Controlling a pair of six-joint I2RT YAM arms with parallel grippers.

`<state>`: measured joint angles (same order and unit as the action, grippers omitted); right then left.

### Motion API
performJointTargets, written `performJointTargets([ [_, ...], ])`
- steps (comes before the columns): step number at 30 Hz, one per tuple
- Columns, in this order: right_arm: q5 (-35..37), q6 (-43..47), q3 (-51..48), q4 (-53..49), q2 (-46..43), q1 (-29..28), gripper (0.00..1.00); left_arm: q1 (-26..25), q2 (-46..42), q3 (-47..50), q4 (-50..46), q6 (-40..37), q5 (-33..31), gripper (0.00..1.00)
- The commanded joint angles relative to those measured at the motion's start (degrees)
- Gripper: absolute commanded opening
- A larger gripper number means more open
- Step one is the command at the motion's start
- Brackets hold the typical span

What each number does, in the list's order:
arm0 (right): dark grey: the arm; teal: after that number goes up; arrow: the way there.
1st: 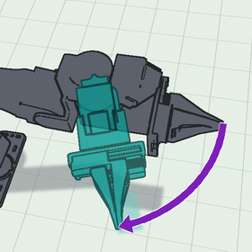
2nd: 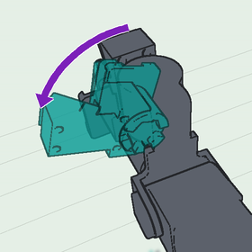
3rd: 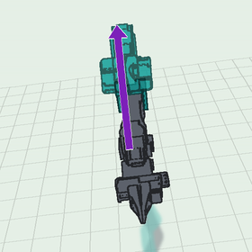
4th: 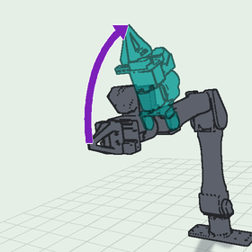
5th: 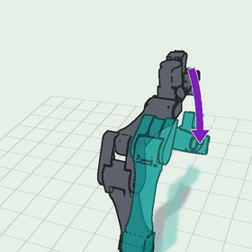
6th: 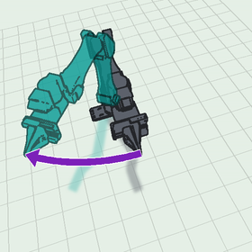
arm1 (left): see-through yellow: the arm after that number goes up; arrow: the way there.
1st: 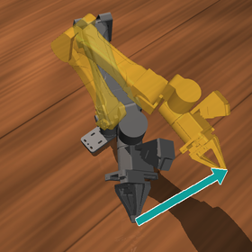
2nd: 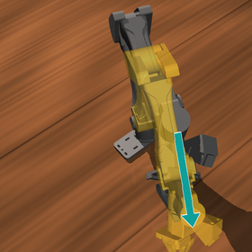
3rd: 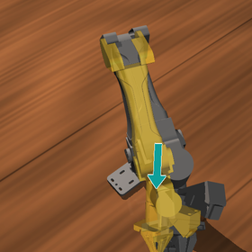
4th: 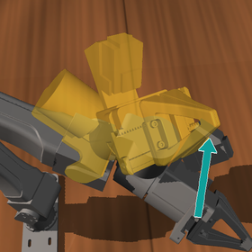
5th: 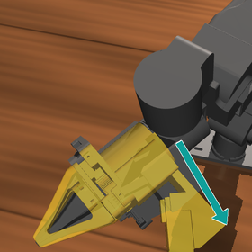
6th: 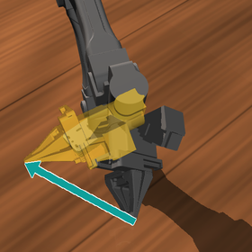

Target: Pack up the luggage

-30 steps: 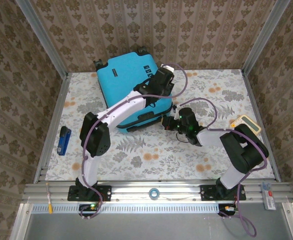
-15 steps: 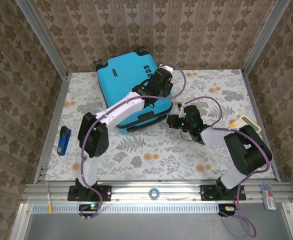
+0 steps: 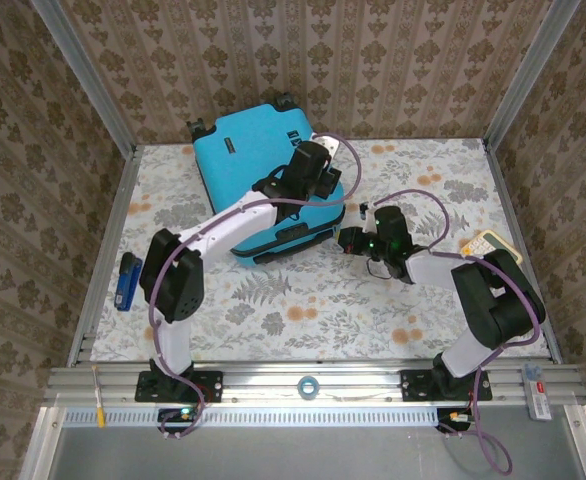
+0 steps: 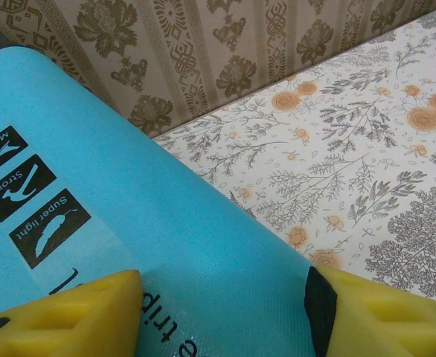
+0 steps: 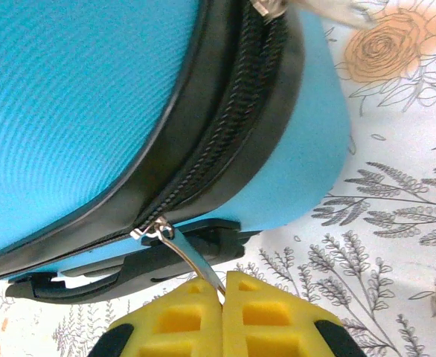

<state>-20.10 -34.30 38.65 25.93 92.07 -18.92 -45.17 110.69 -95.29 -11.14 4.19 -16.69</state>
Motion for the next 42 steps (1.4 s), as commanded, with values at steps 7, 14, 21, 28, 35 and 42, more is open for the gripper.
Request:
performJointTargets([
  [7, 5.9, 0.5, 4.0, -2.2, -0.1, 7.5, 0.0, 1.0, 3.7, 6.8, -21.6, -3.8, 2.3, 0.59],
  [14, 5.3, 6.4, 0.6, 0.3, -2.9, 3.2, 0.0, 0.9, 1.5, 9.5, -23.8, -4.3, 3.0, 0.55],
  [21, 6.6, 13.3, -3.0, 1.7, -6.2, -5.4, 0.0, 0.9, -8.0, 18.6, -25.6, -2.9, 4.1, 0.54],
  [28, 4.6, 15.2, -4.9, 3.9, -7.0, -8.5, 0.0, 2.5, -17.1, 23.1, -26.4, -2.8, 7.2, 0.54],
  [35, 4.1, 15.3, -4.1, 5.1, -5.2, -8.5, 0.0, 1.5, -17.4, 13.1, -21.3, -1.2, 11.2, 0.72],
  [42, 4.1, 14.6, -4.5, 6.2, -4.8, -8.7, 0.0, 0.3, -5.5, -3.6, -23.4, 1.1, 7.2, 0.78],
])
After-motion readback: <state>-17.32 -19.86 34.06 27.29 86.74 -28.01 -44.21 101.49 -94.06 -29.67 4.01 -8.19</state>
